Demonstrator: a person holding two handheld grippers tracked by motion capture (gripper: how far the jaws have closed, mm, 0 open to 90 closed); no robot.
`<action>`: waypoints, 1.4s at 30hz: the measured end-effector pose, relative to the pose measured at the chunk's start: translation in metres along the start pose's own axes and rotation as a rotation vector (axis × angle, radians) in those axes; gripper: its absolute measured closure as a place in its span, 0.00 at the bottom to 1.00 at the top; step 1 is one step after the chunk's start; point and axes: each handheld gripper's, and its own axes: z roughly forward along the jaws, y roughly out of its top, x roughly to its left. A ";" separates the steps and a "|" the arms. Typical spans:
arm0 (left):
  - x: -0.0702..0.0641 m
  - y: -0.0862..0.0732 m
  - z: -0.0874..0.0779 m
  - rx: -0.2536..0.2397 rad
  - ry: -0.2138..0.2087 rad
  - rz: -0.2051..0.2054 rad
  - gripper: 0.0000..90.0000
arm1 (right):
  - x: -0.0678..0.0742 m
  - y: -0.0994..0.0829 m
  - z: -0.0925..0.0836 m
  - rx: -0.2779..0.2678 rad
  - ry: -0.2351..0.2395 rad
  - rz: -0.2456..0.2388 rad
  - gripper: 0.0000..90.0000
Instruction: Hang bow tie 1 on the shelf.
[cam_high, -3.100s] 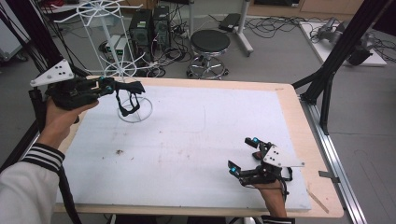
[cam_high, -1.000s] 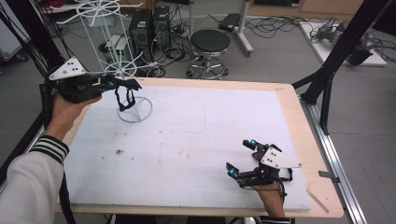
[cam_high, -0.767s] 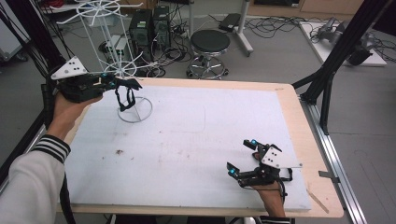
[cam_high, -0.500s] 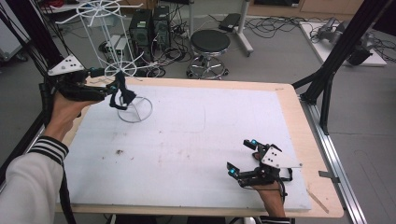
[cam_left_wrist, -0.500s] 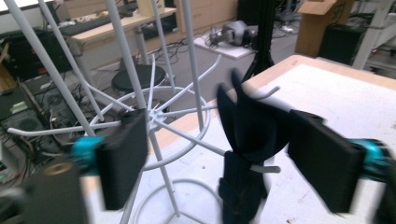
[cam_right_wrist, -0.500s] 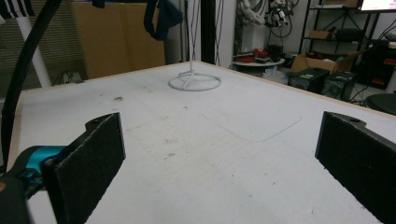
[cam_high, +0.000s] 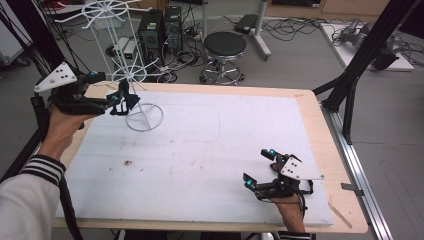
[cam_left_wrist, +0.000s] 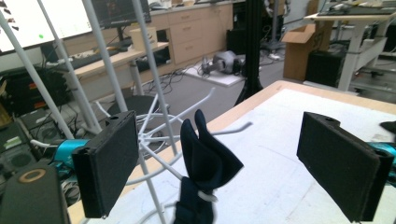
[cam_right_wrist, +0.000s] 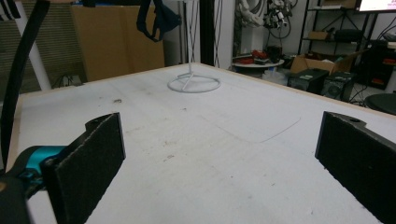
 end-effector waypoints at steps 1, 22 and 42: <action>-0.001 0.000 -0.002 -0.009 -0.005 0.000 0.15 | 0.000 0.000 -0.001 -0.002 -0.004 0.004 0.01; -0.047 -0.047 -0.022 -0.104 -0.073 -0.042 0.15 | -0.001 -0.002 0.000 0.002 -0.026 0.003 0.01; -0.088 -0.100 -0.015 -0.102 -0.067 -0.041 0.15 | -0.002 -0.003 -0.001 -0.034 -0.044 -0.001 0.01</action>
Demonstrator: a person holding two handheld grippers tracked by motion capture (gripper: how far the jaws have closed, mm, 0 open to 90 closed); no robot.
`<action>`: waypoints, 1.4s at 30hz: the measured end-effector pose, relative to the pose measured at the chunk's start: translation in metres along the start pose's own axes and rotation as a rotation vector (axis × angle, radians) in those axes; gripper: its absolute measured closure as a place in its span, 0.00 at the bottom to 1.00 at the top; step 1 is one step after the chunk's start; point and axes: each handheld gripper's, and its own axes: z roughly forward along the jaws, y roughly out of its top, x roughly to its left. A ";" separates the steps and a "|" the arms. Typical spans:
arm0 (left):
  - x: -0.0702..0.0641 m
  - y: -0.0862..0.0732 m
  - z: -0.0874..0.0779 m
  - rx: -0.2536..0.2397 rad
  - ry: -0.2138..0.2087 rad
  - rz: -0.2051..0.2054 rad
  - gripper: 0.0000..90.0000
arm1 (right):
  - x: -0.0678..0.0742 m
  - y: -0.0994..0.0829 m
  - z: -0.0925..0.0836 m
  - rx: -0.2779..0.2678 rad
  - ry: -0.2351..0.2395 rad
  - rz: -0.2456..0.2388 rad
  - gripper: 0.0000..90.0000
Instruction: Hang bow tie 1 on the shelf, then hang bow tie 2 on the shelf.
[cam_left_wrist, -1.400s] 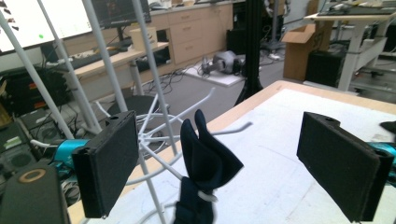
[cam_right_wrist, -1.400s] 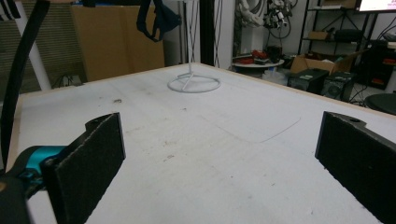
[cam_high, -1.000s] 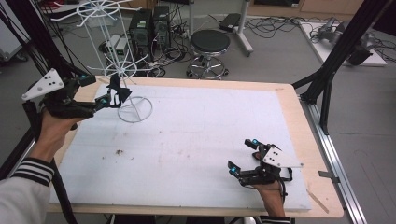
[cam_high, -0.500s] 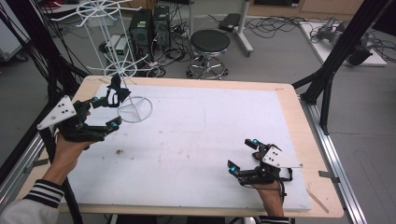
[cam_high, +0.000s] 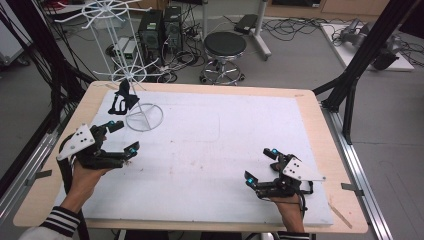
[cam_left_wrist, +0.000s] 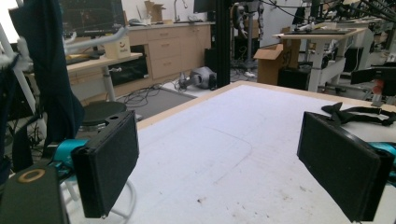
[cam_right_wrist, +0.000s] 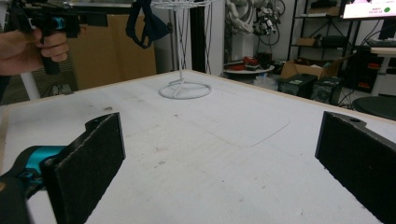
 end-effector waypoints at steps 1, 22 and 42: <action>0.000 -0.003 0.000 0.003 -0.002 -0.005 0.15 | 0.000 0.000 0.000 0.000 0.001 0.001 0.01; -0.005 -0.027 0.007 0.020 -0.048 -0.024 0.15 | 0.001 -0.002 0.001 0.012 -0.004 -0.012 0.01; 0.003 -0.030 0.005 0.020 -0.049 -0.029 0.15 | -0.004 0.005 0.001 0.048 0.003 0.005 0.01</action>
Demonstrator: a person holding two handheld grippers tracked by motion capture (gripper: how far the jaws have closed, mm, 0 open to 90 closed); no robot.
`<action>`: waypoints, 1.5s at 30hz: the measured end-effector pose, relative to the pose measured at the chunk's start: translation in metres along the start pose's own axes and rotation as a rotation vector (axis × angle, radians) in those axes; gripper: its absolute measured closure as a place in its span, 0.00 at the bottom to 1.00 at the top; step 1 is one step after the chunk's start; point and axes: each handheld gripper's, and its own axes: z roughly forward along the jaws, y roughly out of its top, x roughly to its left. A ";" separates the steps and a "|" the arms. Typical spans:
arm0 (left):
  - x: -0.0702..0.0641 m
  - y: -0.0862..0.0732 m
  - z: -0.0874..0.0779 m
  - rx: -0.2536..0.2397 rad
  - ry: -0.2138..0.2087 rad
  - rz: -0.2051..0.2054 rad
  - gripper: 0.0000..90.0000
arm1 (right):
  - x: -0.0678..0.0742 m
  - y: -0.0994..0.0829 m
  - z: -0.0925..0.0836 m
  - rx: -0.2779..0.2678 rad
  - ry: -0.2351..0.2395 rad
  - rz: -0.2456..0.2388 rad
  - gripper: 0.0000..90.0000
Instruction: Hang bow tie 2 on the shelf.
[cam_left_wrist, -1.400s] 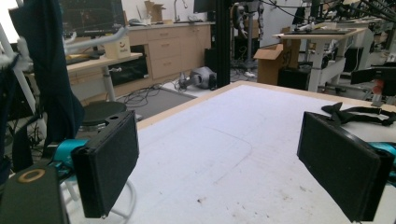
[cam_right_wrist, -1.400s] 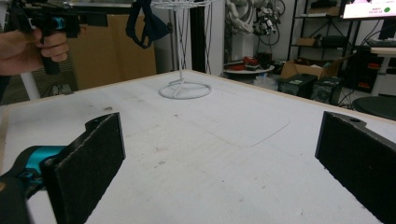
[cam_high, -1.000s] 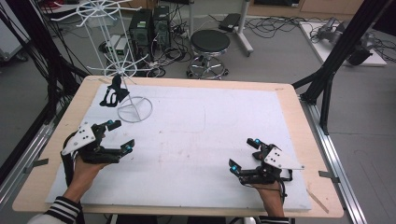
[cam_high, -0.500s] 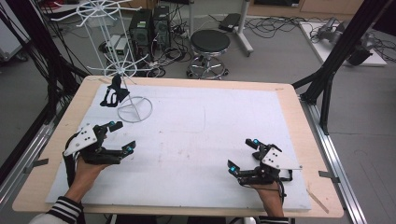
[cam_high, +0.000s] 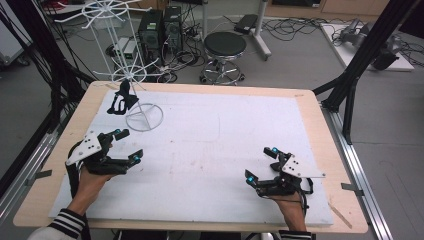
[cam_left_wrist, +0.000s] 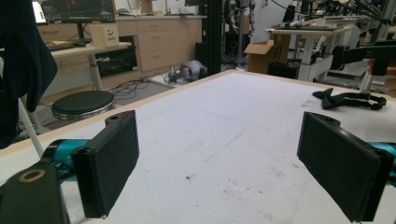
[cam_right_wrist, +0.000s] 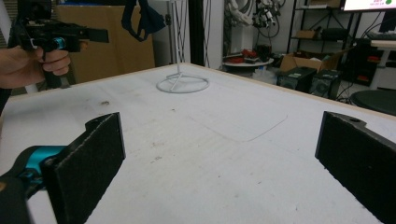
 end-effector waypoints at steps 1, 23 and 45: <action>0.000 0.000 0.001 0.002 0.000 0.004 0.15 | -0.001 0.001 0.000 0.003 0.000 -0.004 0.01; -0.005 -0.001 0.008 0.002 -0.055 0.039 0.15 | -0.025 0.033 -0.022 0.192 -0.071 -0.027 0.01; -0.007 -0.002 0.010 0.019 -0.067 0.052 0.15 | -0.078 0.036 -0.035 0.452 -0.108 -0.066 0.05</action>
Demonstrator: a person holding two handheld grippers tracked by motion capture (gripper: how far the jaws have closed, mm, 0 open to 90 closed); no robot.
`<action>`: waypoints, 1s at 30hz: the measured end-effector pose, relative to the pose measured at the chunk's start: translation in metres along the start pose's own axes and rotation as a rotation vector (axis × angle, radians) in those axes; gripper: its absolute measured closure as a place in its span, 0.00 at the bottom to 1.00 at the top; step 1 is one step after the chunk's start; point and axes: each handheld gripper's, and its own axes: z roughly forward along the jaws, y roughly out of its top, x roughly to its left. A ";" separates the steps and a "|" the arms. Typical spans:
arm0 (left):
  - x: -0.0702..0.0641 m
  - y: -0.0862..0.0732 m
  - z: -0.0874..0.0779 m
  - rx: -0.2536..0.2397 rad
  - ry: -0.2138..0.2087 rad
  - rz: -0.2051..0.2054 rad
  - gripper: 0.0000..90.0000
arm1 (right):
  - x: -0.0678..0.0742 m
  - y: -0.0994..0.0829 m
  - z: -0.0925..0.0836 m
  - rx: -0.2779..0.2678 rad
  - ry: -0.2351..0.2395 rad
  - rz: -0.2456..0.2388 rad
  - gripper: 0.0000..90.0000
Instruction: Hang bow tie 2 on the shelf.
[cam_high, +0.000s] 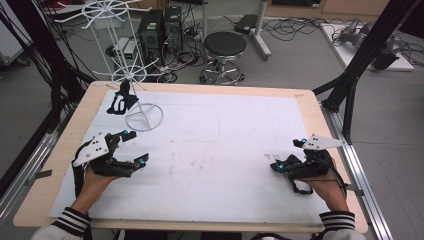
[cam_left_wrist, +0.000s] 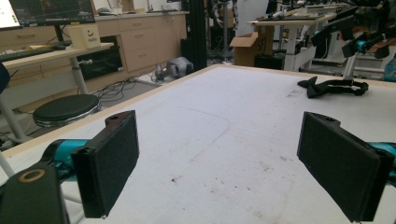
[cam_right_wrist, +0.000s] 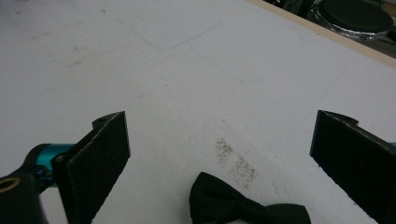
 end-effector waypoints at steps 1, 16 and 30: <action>0.000 0.000 0.000 0.002 0.001 0.001 0.15 | -0.001 0.000 0.001 0.009 0.002 0.002 0.05; -0.002 0.000 0.003 0.012 -0.007 0.004 0.15 | -0.025 -0.007 0.005 0.179 -0.028 -0.075 0.08; -0.002 0.000 0.004 0.006 -0.011 0.000 0.15 | -0.039 -0.012 0.013 0.298 -0.033 -0.109 0.19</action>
